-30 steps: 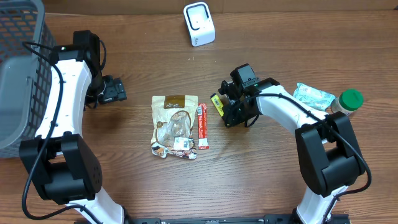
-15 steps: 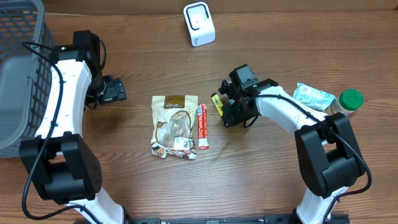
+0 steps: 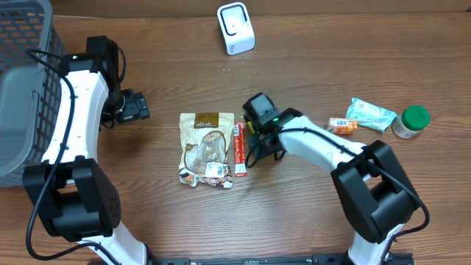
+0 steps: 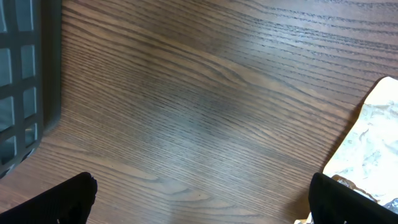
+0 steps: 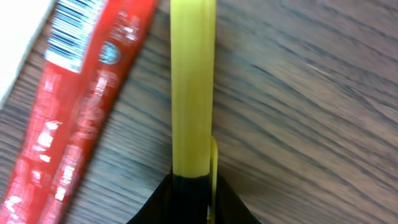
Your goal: Scan the item barcode
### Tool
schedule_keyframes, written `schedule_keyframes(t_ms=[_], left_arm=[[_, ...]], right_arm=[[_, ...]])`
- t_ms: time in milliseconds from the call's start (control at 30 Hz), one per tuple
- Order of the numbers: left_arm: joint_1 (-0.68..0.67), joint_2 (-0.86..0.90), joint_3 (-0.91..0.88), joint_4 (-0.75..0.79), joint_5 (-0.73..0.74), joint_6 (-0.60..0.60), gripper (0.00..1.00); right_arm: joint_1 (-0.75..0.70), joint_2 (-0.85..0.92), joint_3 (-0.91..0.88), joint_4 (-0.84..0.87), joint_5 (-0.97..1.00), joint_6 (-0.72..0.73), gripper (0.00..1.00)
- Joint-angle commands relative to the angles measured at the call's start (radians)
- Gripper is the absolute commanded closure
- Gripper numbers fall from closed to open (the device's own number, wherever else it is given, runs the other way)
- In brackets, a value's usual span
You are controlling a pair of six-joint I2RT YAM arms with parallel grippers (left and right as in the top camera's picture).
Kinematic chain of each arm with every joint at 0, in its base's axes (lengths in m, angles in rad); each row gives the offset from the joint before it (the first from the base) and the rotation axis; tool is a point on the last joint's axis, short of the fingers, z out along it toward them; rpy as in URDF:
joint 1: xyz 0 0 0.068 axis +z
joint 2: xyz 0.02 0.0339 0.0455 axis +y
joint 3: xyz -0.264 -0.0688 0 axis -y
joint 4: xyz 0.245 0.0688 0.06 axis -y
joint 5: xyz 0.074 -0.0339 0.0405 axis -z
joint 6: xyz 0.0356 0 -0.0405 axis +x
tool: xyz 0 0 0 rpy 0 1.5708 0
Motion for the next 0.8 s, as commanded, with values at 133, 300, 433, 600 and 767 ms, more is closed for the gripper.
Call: schedule_keyframes(t_ms=[133,300,433,600,767], left_arm=[[-0.007,0.007,0.012,0.001,0.004,0.019,0.0],[-0.007,0.007,0.012,0.001,0.005,0.019,0.0],[-0.007,0.007,0.012,0.001,0.004,0.019,0.0],[-0.007,0.007,0.012,0.001,0.004,0.019,0.0],[-0.007,0.007,0.012,0.001,0.004,0.019,0.0]], right_arm=[[0.05,0.024,-0.022,0.016,0.07,0.041,0.95],[0.048,0.024,-0.018,0.009,0.063,0.041,0.96],[0.045,0.024,0.004,0.02,0.068,0.04,0.96],[0.038,0.022,0.046,0.019,0.096,0.033,0.96],[0.028,0.02,0.178,-0.048,0.272,0.004,0.97]])
